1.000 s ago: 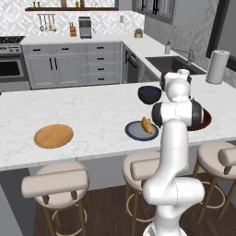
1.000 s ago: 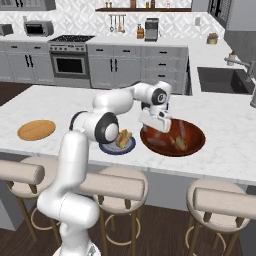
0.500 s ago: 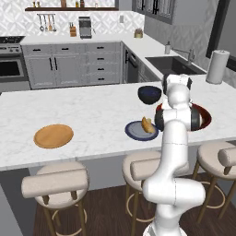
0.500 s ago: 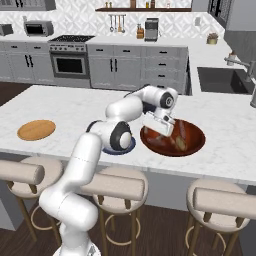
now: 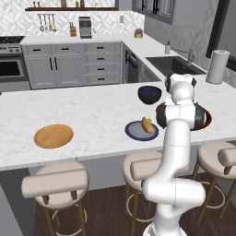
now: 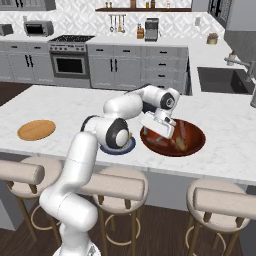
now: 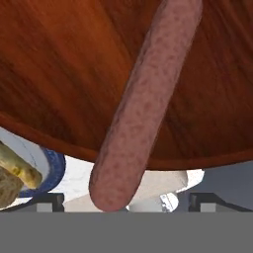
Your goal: Place one bun and one sausage from the bowl on each plate.
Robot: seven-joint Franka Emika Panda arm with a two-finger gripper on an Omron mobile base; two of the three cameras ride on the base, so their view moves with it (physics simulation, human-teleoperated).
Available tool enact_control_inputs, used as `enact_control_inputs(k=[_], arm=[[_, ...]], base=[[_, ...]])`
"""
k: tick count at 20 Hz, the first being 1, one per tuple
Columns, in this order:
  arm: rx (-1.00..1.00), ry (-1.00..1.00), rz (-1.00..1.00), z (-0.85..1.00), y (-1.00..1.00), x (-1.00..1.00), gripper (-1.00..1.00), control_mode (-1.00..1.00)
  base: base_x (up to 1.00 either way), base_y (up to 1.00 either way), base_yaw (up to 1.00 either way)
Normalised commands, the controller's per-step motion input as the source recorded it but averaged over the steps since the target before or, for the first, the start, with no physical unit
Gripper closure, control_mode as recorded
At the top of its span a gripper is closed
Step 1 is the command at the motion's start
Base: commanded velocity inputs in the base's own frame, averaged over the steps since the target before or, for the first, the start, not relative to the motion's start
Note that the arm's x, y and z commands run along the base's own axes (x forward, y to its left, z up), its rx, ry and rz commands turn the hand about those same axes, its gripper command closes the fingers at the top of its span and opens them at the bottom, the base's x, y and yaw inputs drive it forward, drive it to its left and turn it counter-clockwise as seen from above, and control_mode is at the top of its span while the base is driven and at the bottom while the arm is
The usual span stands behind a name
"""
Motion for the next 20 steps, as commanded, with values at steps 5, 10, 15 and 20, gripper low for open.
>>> enact_control_inputs(k=[5,10,15,20], arm=[[-0.12,-0.17,0.00,-0.03,0.18,-0.14,-1.00,-1.00],[-0.09,-0.12,-0.01,-0.12,-0.20,0.28,-1.00,-1.00],[0.00,-0.06,0.00,0.00,-0.18,0.15,-1.00,-1.00],[0.00,0.00,0.00,-0.27,0.12,0.14,-1.00,-1.00]], base=[[0.00,0.00,0.00],[0.00,0.00,0.00],[0.00,0.00,0.00],[0.00,0.00,0.00]])
